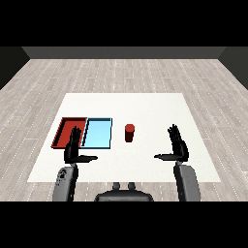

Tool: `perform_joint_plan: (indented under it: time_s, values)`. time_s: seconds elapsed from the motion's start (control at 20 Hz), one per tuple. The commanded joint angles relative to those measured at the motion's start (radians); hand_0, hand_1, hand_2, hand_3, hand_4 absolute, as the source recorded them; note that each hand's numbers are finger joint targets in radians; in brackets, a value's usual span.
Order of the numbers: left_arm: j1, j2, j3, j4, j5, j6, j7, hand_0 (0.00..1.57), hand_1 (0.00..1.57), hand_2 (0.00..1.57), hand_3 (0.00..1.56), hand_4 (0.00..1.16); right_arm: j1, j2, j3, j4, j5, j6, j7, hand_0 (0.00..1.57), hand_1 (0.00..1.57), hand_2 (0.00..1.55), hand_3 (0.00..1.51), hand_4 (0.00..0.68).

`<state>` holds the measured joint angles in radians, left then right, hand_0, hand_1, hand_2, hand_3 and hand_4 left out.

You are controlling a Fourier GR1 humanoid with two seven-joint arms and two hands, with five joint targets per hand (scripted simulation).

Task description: Pick the red can and put it in the red box

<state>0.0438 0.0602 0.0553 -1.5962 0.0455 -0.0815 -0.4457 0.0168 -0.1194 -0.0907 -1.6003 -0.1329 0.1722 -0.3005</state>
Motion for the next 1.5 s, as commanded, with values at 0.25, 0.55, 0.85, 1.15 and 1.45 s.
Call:
perform_joint_plan:
  time_s: [0.25,0.55,0.85,1.15,1.45]
  values:
    - [0.029,0.028,0.046,0.015,0.037,-0.061,-0.081,0.0,0.0,0.0,0.0,0.0,0.007,0.012,-0.007,0.033,0.023,0.024,-0.06,0.0,0.0,0.0,0.0,0.0]
    - [-0.027,-0.001,0.014,-0.022,0.02,-0.016,0.009,0.0,0.0,0.0,0.0,0.0,-0.102,0.054,0.011,0.092,0.009,-0.021,0.028,0.0,0.0,0.0,0.0,0.0]
    - [-0.051,0.015,0.034,0.015,0.013,-0.02,-0.01,0.0,0.0,0.0,0.0,0.0,-0.077,0.073,0.034,0.054,-0.005,-0.017,0.066,0.0,0.0,0.0,0.0,0.0]
    - [0.079,-0.021,-0.005,-0.07,0.002,-0.026,-0.039,0.0,0.0,0.0,0.0,0.0,-0.1,0.084,0.055,0.08,-0.017,-0.007,0.102,0.0,0.0,0.0,0.0,0.0]
    - [-0.041,0.02,0.048,-0.075,0.045,-0.022,0.067,0.0,0.0,0.0,0.0,0.0,-0.256,0.118,0.049,0.3,-0.017,-0.037,0.025,0.0,0.0,0.0,0.0,0.0]
